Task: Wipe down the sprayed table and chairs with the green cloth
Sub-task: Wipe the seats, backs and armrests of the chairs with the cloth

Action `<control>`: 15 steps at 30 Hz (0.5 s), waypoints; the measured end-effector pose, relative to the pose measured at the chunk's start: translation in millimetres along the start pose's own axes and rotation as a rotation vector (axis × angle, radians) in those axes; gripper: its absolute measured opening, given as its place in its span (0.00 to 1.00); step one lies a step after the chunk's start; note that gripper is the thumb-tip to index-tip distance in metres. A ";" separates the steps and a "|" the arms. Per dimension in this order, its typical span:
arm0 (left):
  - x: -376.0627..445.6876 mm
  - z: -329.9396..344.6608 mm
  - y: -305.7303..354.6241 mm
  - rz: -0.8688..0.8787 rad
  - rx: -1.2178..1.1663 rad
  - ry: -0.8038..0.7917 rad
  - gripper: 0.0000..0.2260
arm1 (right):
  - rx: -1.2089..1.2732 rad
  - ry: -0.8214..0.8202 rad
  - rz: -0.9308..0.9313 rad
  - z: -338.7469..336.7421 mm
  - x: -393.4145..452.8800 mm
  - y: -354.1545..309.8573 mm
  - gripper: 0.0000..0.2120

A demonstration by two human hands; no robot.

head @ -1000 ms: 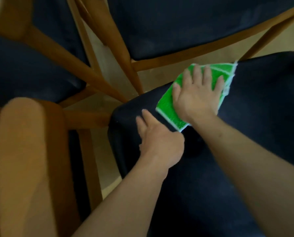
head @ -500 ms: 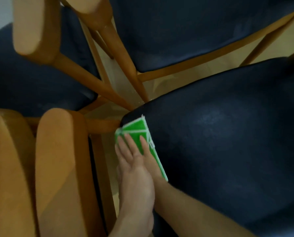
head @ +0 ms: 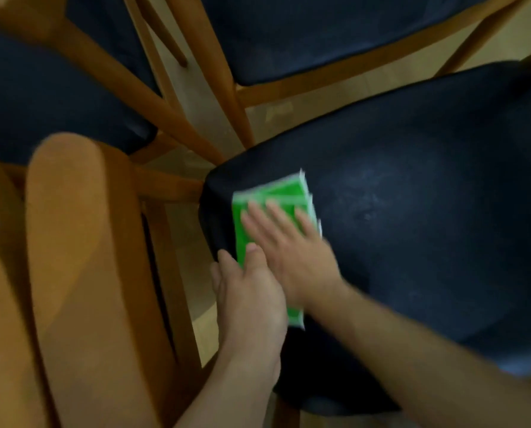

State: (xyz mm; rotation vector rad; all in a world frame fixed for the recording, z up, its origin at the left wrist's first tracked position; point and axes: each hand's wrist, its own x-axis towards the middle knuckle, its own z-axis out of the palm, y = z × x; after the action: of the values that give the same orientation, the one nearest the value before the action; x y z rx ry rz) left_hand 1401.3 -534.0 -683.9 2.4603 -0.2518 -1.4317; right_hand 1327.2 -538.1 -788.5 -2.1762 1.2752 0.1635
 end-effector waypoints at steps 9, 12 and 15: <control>3.6 -6.0 -4.8 0.006 -0.074 -0.113 0.23 | -0.189 0.321 0.446 -71.1 24.2 141.0 0.33; 0.3 -3.7 -3.7 -0.005 -0.122 -0.159 0.23 | -0.119 0.388 0.663 -73.2 0.3 159.8 0.33; -1.0 3.4 -3.8 0.017 -0.167 -0.197 0.22 | -0.086 0.375 0.841 -53.9 8.7 122.6 0.34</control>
State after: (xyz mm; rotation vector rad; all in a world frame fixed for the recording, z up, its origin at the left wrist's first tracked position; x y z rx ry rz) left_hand 1397.8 -530.7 -685.9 2.1834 -0.1842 -1.6193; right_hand 1220.3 -618.1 -801.8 -1.6418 2.3767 0.1429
